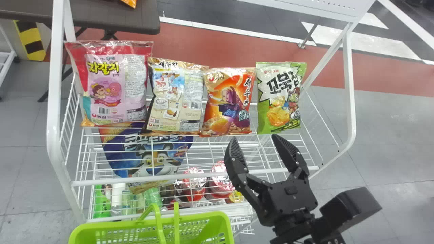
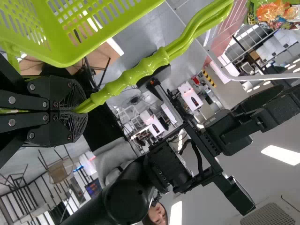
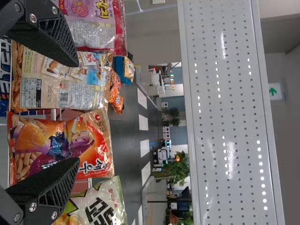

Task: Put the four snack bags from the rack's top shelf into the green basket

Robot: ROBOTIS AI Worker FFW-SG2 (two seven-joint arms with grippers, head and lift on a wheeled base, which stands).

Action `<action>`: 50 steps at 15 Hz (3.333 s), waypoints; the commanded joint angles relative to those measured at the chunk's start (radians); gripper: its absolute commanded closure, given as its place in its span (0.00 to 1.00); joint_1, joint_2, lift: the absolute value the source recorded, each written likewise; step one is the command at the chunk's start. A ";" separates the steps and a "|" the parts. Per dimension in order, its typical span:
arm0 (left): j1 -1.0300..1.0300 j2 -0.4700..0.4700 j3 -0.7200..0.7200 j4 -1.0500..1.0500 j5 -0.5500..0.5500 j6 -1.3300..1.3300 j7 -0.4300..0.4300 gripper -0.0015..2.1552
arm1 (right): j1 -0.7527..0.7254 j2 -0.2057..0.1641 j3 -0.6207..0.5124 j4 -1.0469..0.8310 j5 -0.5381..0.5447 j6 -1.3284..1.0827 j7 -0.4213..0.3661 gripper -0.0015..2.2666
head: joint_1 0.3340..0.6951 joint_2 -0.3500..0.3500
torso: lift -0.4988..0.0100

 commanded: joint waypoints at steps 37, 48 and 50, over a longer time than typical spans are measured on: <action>-0.082 0.068 -0.018 0.054 0.089 0.022 0.002 0.88 | -0.922 0.033 0.423 0.695 0.046 0.379 0.146 0.97 | 1.00 0.55 | 0.98; -0.066 0.032 0.035 0.061 0.071 0.019 -0.009 0.88 | -0.510 -0.054 0.249 0.001 -0.001 0.812 0.049 0.97 | 1.00 0.41 | 0.98; -0.059 0.021 0.061 0.059 0.071 0.012 -0.011 0.88 | -0.418 -0.080 0.139 -0.140 -0.099 0.925 0.061 0.97 | 1.00 0.33 | 0.98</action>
